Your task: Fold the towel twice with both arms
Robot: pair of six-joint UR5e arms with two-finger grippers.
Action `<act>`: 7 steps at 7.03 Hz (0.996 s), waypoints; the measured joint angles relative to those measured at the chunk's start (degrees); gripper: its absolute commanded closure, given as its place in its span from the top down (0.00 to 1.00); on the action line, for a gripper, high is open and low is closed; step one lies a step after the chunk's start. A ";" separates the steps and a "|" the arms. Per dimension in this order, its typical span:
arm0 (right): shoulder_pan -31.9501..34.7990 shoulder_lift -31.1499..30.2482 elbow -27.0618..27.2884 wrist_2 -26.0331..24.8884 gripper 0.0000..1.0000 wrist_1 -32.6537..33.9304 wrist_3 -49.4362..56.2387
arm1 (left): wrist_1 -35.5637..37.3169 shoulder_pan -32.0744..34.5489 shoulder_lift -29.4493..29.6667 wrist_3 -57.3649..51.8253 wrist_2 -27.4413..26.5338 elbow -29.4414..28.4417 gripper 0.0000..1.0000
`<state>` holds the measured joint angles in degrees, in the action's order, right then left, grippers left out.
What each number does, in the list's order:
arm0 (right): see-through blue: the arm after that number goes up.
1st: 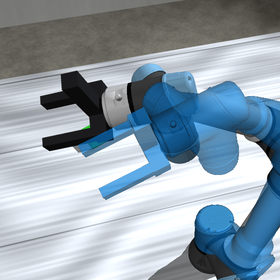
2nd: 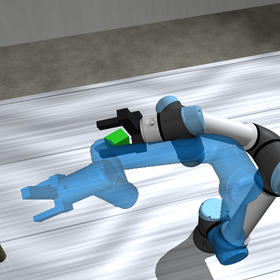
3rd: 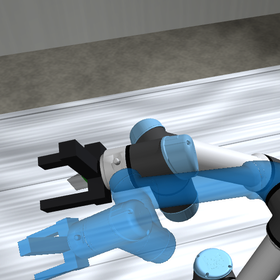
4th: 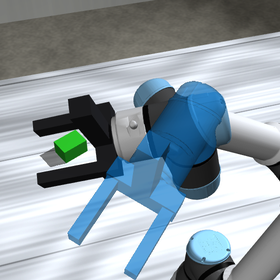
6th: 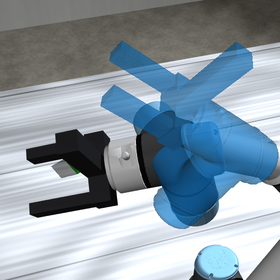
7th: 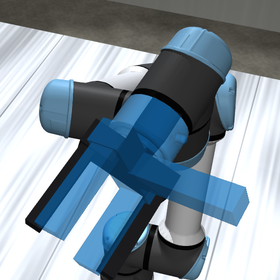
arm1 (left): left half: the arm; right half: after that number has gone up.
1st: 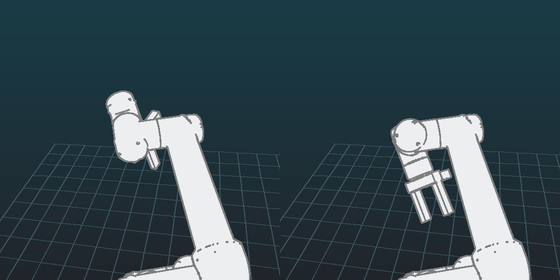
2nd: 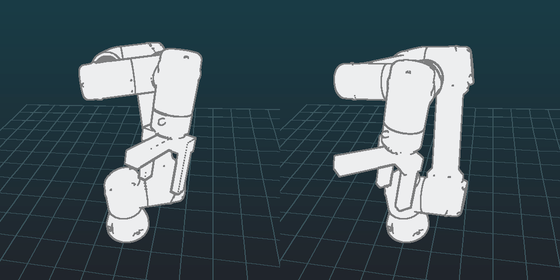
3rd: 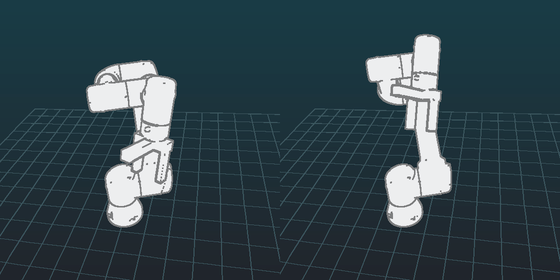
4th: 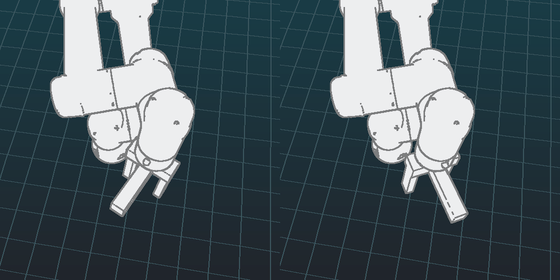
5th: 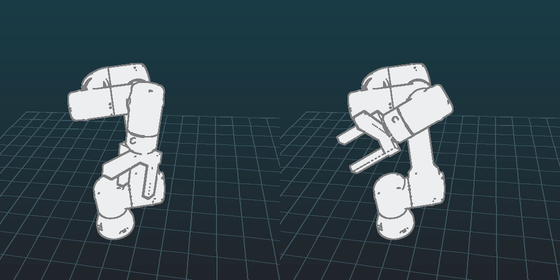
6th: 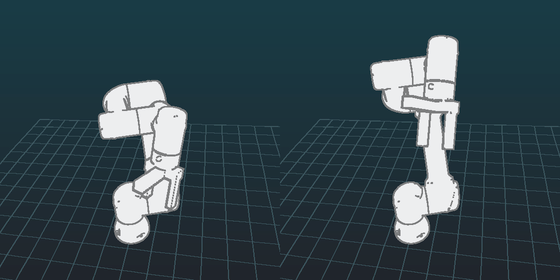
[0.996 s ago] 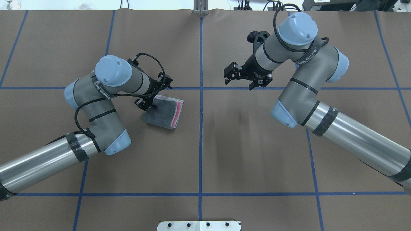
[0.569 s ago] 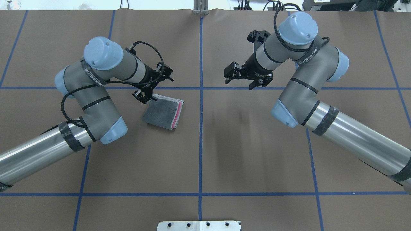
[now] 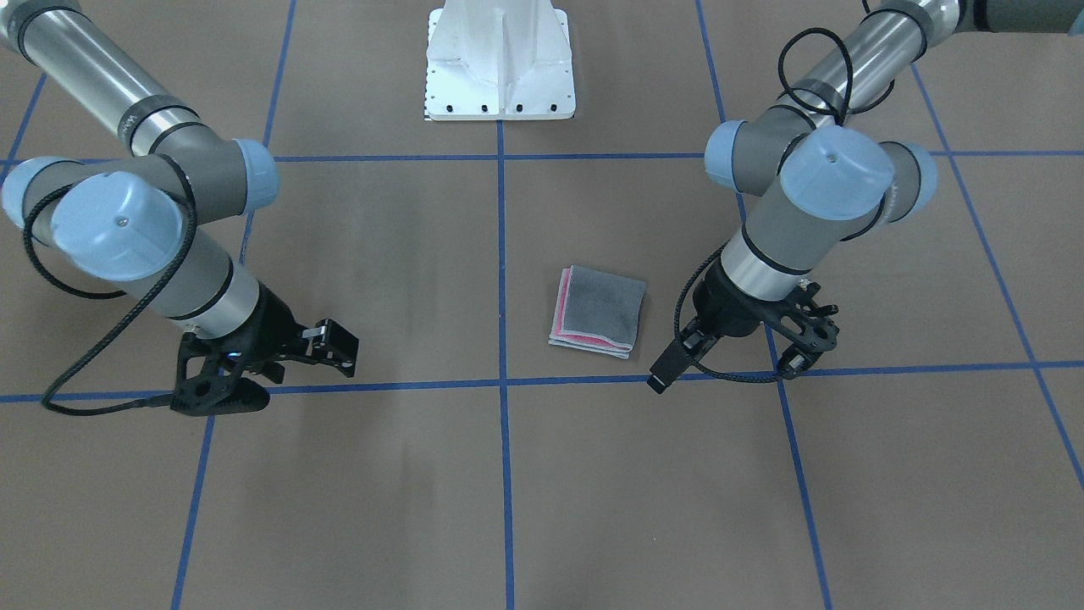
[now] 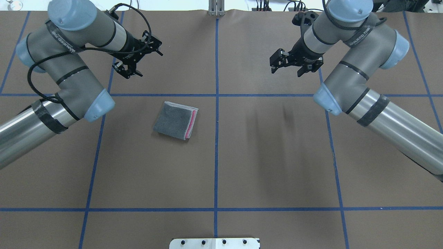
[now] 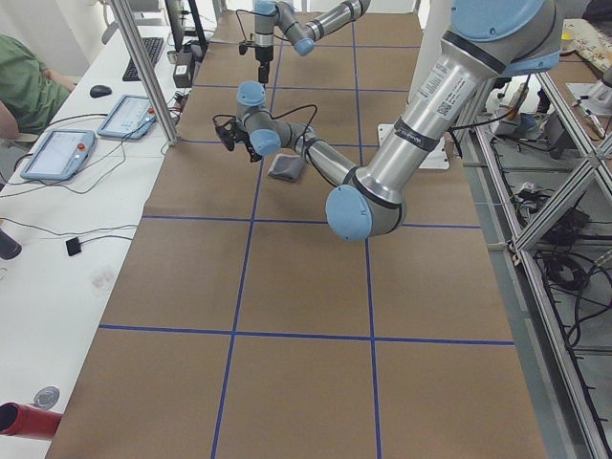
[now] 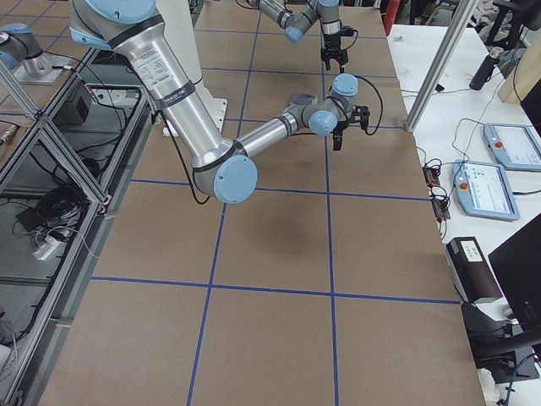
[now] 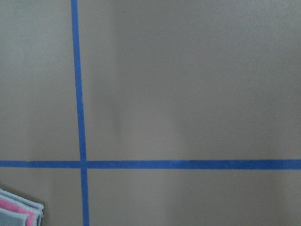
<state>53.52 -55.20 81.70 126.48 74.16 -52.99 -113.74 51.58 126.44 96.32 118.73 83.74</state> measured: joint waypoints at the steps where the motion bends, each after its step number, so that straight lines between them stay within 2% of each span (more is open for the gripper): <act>1: 3.00 -0.26 0.05 -0.39 1.00 6.61 8.74 | 6.05 2.42 -0.38 -9.78 -0.22 1.07 1.00; 2: 6.35 -1.04 0.09 -0.98 1.00 12.00 17.82 | 9.71 4.65 -2.32 -19.60 -0.31 2.16 1.00; 4: 14.08 -5.23 0.21 -1.06 1.00 16.07 33.75 | 12.53 9.86 -10.39 -42.32 1.10 5.48 1.00; 5: 18.32 -7.89 0.18 0.23 1.00 16.49 40.05 | 13.47 13.16 -14.33 -51.88 3.23 6.66 1.00; 7: 26.50 -12.88 0.35 6.80 1.00 16.60 46.80 | 13.97 20.08 -19.18 -62.95 6.20 8.00 1.00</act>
<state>80.02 -68.08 82.05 133.27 90.76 -6.19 -99.77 71.66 107.26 33.37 124.92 91.74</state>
